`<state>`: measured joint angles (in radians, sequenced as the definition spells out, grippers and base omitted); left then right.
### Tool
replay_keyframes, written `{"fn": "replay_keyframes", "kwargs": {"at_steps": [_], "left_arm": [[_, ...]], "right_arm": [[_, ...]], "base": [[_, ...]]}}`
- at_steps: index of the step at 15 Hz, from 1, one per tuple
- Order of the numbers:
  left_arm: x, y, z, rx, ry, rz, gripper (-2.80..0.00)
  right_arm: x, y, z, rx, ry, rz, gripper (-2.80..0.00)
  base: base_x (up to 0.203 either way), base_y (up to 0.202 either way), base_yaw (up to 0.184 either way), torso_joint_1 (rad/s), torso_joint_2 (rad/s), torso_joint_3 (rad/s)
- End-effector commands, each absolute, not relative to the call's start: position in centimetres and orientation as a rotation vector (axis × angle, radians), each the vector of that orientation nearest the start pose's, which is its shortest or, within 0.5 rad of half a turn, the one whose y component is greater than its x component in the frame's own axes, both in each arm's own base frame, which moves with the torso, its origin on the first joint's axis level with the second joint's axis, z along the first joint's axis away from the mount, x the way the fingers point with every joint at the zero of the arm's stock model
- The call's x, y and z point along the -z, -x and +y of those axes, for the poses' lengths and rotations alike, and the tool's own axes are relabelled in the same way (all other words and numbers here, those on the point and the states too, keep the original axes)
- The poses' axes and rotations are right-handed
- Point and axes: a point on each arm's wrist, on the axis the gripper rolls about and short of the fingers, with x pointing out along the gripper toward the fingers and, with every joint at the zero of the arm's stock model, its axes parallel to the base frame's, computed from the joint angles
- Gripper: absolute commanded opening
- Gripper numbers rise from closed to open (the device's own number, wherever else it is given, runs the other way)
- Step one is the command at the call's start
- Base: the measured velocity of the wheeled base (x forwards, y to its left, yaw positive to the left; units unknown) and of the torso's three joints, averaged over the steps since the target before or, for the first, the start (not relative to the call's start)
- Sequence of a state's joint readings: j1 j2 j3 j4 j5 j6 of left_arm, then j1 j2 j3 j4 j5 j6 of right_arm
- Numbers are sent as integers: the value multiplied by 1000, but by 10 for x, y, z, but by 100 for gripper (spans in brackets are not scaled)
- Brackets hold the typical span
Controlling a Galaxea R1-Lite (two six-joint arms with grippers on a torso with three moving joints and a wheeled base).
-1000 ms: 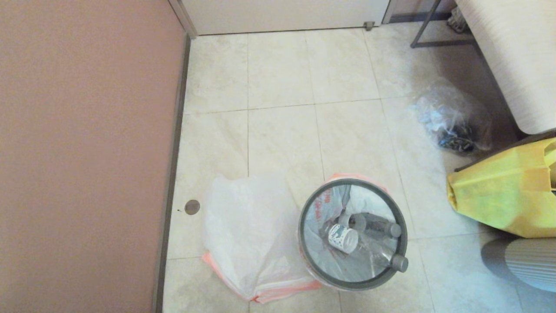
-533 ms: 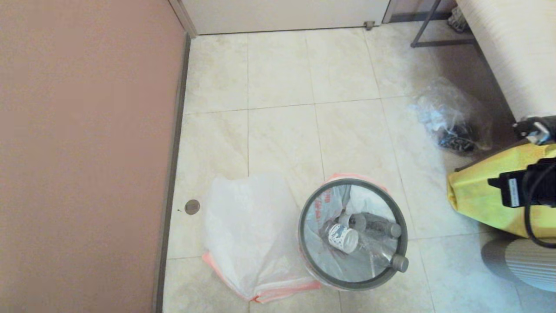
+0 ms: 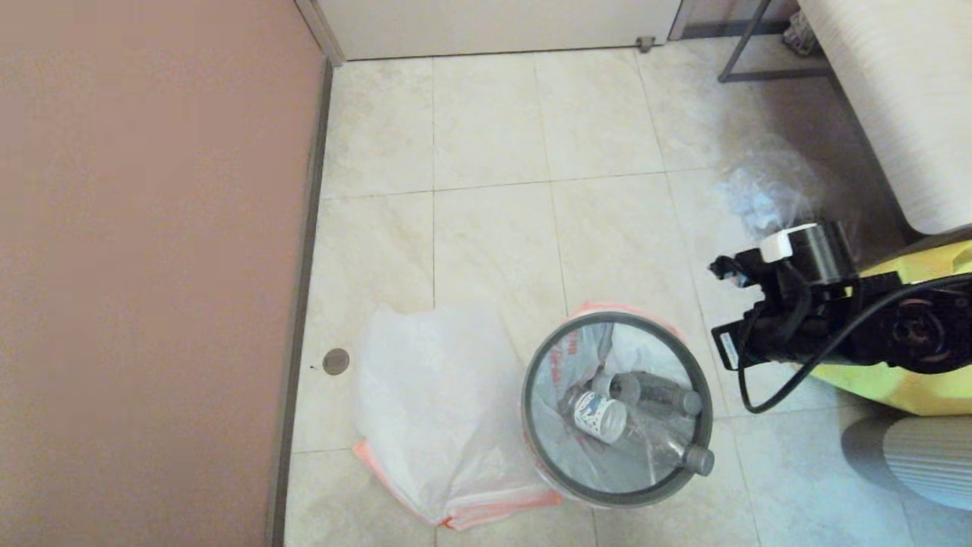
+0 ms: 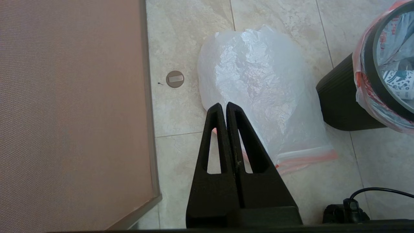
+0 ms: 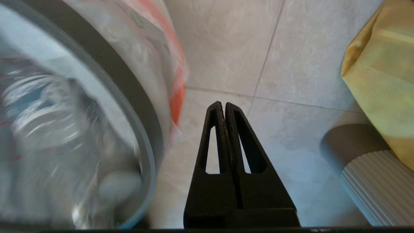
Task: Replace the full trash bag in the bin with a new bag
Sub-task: Place the trash can ring on the floor
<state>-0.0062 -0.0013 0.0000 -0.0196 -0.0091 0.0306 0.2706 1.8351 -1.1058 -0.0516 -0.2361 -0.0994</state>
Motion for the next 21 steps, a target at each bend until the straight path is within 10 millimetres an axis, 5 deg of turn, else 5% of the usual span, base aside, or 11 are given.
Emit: {"fn": "replay_keyframes", "kwargs": {"at_steps": [1, 3, 4, 8, 19, 20, 21], "left_arm": [[-75, 22, 0, 15, -31, -13, -280], [-75, 22, 0, 15, -31, -13, -280], [-75, 22, 0, 15, -31, -13, -280], [-75, 22, 0, 16, -31, -13, -280], [-75, 22, 0, 15, -31, -13, -280], [-75, 22, 0, 15, -31, -13, -280], [-75, 22, 0, 15, -31, -13, -280]], "right_arm": [[-145, -339, 104, -65, 308, 680, -280], [-154, -335, 107, -41, 318, 647, -280], [-159, -333, 107, -33, 317, 634, 0], [-179, -318, 113, -52, 304, 578, 0], [-144, -326, 131, -84, 337, 665, 0], [-142, -328, 131, -83, 338, 671, -280], [-141, -329, 131, -82, 338, 672, -280]], "base": [[0, 0, 0, 0, 0, 0], [0, 0, 0, 0, 0, 0], [0, 0, 0, 0, 0, 0], [0, 0, 0, 0, 0, 0], [0, 0, 0, 0, 0, 0], [0, 0, 0, 0, 0, 0], [0, 0, 0, 0, 0, 0]]}}
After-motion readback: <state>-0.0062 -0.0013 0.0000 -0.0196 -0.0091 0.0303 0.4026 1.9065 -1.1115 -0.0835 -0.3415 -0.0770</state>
